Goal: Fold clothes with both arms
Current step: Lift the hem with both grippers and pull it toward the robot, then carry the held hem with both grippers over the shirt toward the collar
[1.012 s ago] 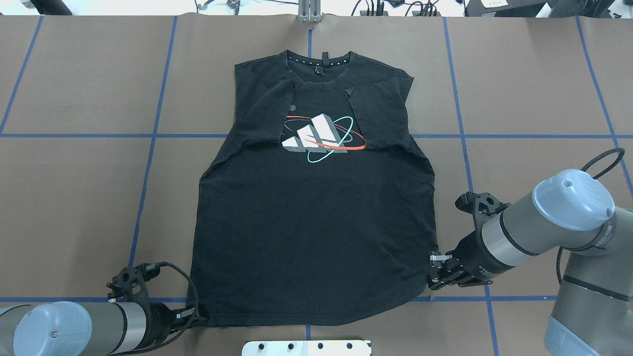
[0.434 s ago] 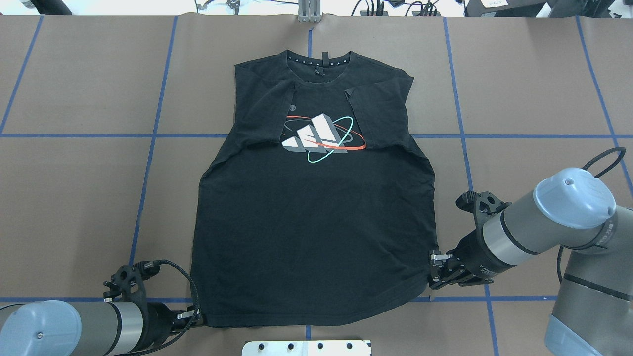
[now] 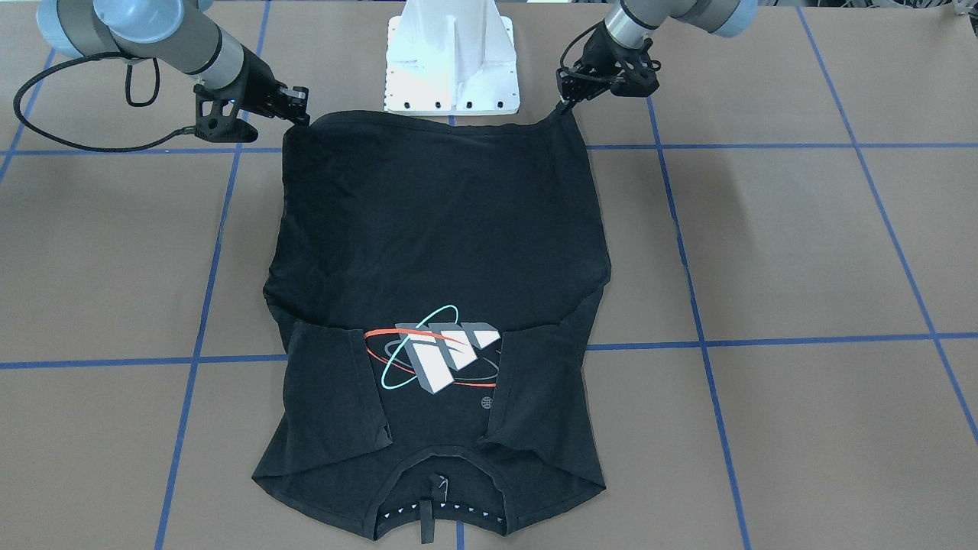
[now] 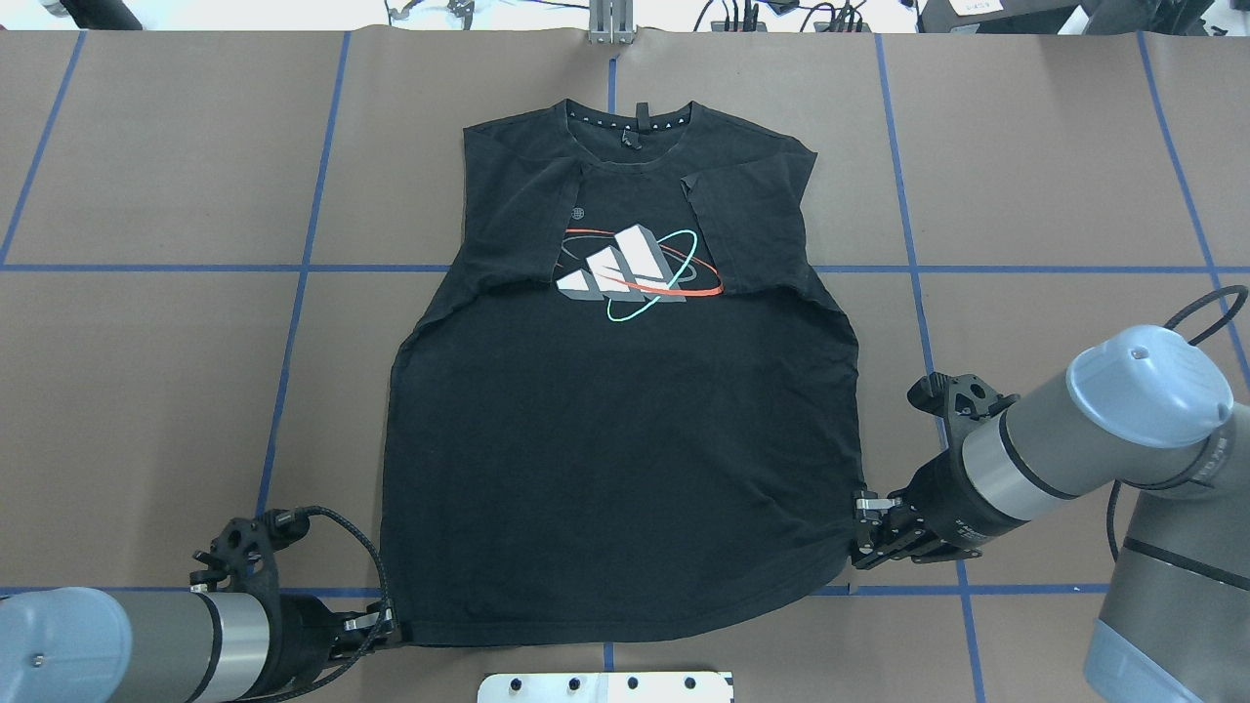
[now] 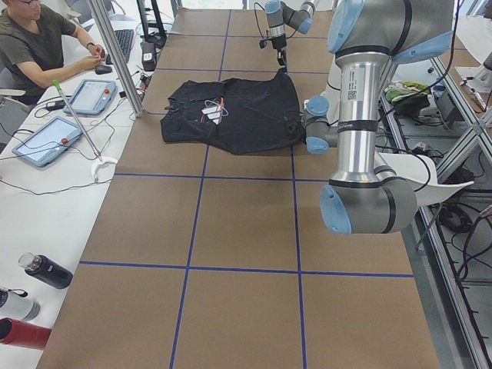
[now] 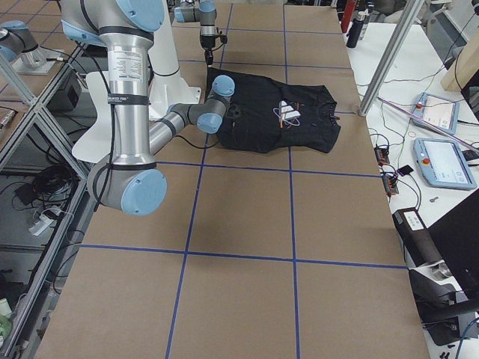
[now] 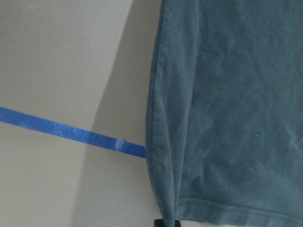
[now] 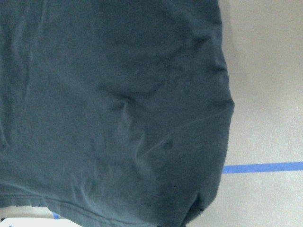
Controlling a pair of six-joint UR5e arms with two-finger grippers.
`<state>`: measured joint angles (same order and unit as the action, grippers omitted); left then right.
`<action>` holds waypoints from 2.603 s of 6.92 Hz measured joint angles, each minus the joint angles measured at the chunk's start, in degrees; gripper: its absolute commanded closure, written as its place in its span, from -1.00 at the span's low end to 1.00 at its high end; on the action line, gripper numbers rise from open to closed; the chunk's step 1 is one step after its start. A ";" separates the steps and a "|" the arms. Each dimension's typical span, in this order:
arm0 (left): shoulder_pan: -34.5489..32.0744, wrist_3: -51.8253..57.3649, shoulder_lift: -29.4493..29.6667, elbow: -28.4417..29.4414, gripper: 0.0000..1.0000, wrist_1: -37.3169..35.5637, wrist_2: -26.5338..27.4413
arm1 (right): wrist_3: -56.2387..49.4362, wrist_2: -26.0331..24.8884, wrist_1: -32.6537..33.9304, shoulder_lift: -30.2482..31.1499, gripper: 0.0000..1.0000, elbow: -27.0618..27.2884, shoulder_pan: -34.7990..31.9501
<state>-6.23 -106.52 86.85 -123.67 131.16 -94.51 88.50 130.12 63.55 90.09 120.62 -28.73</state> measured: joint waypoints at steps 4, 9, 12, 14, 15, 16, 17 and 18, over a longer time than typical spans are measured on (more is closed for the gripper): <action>-0.13 0.02 -6.16 -11.65 1.00 -0.01 -10.83 | 0.27 22.76 -9.81 10.00 1.00 3.62 -5.44; 2.75 -5.05 -6.55 -19.51 1.00 -0.47 -29.53 | 26.79 30.99 -35.87 12.92 1.00 1.48 -2.09; -4.66 -5.47 -5.62 -17.92 1.00 -3.04 -30.07 | 27.97 30.73 -37.25 6.64 1.00 -4.76 -6.60; -14.89 -4.32 -4.03 -15.58 1.00 -3.36 -30.08 | 27.13 30.72 -37.34 1.88 1.00 -8.61 -12.93; -19.37 -2.66 -3.15 -14.05 1.00 -3.41 -30.16 | 25.42 30.70 -37.37 0.21 1.00 -10.28 -16.41; -23.28 -0.87 -1.37 -11.40 1.00 -3.44 -30.19 | 22.84 30.06 -37.41 -1.18 1.00 -12.19 -19.56; -26.29 0.54 1.37 -7.62 1.00 -3.45 -30.21 | 20.53 27.91 -37.48 -2.88 1.00 -14.64 -21.55; -28.73 2.30 4.31 -3.32 1.00 -3.44 -30.09 | 19.22 25.07 -37.56 -5.47 1.00 -18.16 -22.33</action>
<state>-34.95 -104.23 91.16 -126.99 127.72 -124.59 107.71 155.19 25.99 84.62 102.46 -51.06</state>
